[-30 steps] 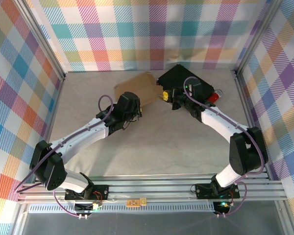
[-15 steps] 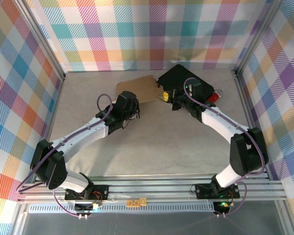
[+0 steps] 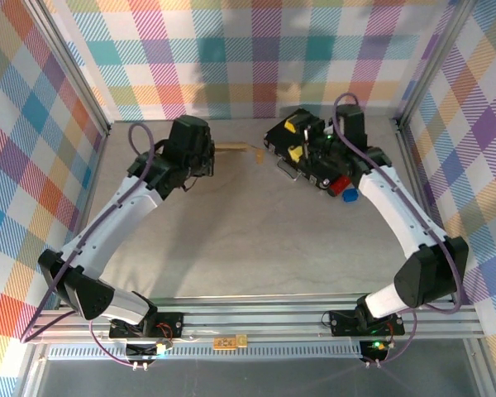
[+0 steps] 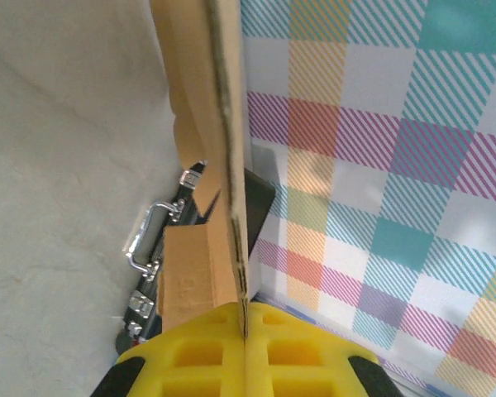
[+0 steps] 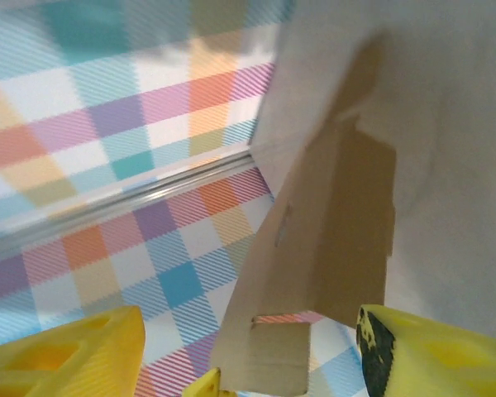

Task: Fold the paper box

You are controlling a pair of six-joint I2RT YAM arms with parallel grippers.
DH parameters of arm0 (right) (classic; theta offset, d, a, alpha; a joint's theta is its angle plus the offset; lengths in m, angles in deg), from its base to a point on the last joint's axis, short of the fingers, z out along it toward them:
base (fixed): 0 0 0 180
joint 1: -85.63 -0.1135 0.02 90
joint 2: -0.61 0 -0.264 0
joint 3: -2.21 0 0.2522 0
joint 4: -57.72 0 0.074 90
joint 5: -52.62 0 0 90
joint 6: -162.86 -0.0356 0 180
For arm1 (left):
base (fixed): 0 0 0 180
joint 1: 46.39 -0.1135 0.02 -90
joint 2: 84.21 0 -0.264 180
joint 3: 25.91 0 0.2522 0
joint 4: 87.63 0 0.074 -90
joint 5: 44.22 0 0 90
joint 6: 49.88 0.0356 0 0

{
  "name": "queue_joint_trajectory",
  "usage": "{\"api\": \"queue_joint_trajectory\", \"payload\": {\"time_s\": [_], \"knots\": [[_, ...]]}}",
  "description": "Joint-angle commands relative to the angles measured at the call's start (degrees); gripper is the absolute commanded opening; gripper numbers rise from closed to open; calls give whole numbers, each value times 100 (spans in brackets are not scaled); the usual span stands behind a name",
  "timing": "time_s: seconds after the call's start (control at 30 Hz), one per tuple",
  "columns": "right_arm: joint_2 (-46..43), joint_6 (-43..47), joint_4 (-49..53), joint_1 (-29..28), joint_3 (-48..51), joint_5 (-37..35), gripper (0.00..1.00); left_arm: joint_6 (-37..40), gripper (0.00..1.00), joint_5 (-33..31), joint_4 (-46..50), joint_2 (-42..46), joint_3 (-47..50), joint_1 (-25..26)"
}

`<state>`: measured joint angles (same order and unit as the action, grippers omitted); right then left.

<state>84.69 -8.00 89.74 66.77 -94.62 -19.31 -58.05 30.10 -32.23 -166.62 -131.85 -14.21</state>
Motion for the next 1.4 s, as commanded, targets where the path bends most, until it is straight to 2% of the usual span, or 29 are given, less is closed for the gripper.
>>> {"api": "queue_joint_trajectory", "payload": {"time_s": [0.0, 0.2, 0.3, 0.4, 0.47, 0.6, 0.63, 0.73, 0.8, 0.9, 1.0, 1.17, 1.37], "knots": [[-50, 1798, 942, 93, -461, -149, 67, 78, 0, -49, 1831, 65, -691, -95], [-72, 3885, 631, 51, -900, 164, 59, -269, 0, 22, 3804, -336, -2408, -230], [-179, 5083, 546, -101, -1050, 217, 57, -563, 0, 324, 4597, -633, -3286, -230], [-234, 5392, 671, -127, -1089, -5, 53, -1024, 0, 747, 4739, -667, -3463, -187], [-234, 5265, 705, -126, -1089, -54, 50, -1160, 0, 864, 4424, -645, -3310, -201], [-184, 4335, 680, -154, -988, -66, 46, -948, 0, 1067, 3463, -1010, -2954, -581], [-181, 3891, 715, -150, -906, -116, 45, -911, 0, 1229, 3194, -1159, -2824, -687], [-188, 2316, 727, -201, -555, -95, 44, -915, 0, 1800, 1572, -1469, -1892, -908], [-275, 1070, 385, -382, -131, -107, 48, -1020, 0, 1783, 830, -1600, -1418, -950], [-476, -411, -731, -926, 525, -857, 53, -851, 0, 1630, 718, -1800, -1521, -1037], [-282, -1351, -671, -1326, 477, -1468, 54, -745, 0, 1689, 648, -1950, -1582, -1107], [434, -2226, -684, -1658, 334, -1388, 54, -800, 0, 2119, 463, -2147, -1364, -1153], [1233, -2280, -702, -1868, -340, -1598, 55, -818, 0, 2246, 370, -2103, -1173, -1153]]}}
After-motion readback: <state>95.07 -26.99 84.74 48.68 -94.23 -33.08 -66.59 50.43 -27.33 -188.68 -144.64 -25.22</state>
